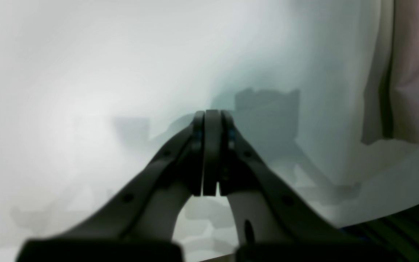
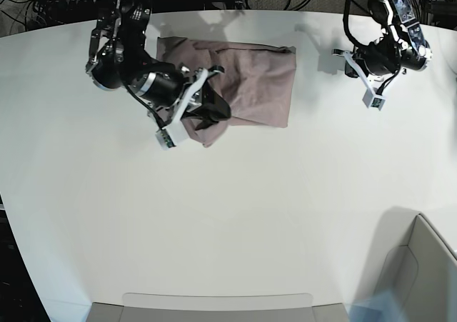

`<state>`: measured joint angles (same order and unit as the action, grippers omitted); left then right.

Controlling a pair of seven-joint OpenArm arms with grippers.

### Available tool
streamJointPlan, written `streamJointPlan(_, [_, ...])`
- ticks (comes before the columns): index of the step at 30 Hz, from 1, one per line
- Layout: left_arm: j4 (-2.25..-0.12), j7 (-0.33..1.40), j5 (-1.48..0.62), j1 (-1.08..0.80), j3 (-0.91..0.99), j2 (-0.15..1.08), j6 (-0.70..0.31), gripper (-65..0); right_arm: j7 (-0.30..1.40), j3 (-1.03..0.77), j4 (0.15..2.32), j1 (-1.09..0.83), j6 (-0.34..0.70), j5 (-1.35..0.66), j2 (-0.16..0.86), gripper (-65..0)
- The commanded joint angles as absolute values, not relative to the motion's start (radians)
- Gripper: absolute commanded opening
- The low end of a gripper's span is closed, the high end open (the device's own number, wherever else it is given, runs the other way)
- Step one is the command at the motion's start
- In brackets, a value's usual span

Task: Fold the T-shirt properly
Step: 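Fold the held strip end with the right gripper over onto the folded end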

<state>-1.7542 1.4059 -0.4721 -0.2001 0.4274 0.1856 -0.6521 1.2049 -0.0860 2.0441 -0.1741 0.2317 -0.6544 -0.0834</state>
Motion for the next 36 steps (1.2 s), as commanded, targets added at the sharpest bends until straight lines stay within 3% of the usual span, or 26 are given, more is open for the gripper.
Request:
streamJointPlan(1, [-1.768,1.396,-0.483,-0.196,0.430,0.197,-0.654,-65.0,1.161,-0.035,2.049,-0.159,0.202,-0.656,-0.084,-65.0])
streamJointPlan(9, [-1.768,1.396,-0.483,-0.196,0.430,0.197,-0.656,-65.0,1.030,0.222,1.845,-0.108,-0.001,-0.475,-0.088,-65.0])
streamJointPlan(13, [-1.768,1.396,-0.483,-0.197,0.430,0.197,-0.656,-65.0,0.928,0.277,1.787,-0.108,-0.024,-0.466,-0.087,-65.0])
streamJointPlan(19, [-1.768,1.396,-0.483,-0.216,0.430,0.197,-0.656,-65.0,0.918,0.328,1.704,-0.062,-0.025,-0.466,-0.090,-65.0])
streamJointPlan(24, [-1.768,1.396,-0.483,-0.217,0.429,0.197,-0.657,-65.0,0.914,0.332,1.669,-0.038,-0.053,-0.470,-0.091,-48.7])
streamJointPlan(28, [-1.768,1.396,-0.483,-0.217,0.427,0.197,-0.657,-65.0,0.914,0.397,1.672,-0.015,-0.053,-0.486,-0.090,-39.4])
streamJointPlan(36, [-1.768,1.396,-0.483,-0.217,0.423,0.197,-0.657,-65.0,0.914,0.506,1.701,0.021,-0.053,-0.565,-0.082,-37.3])
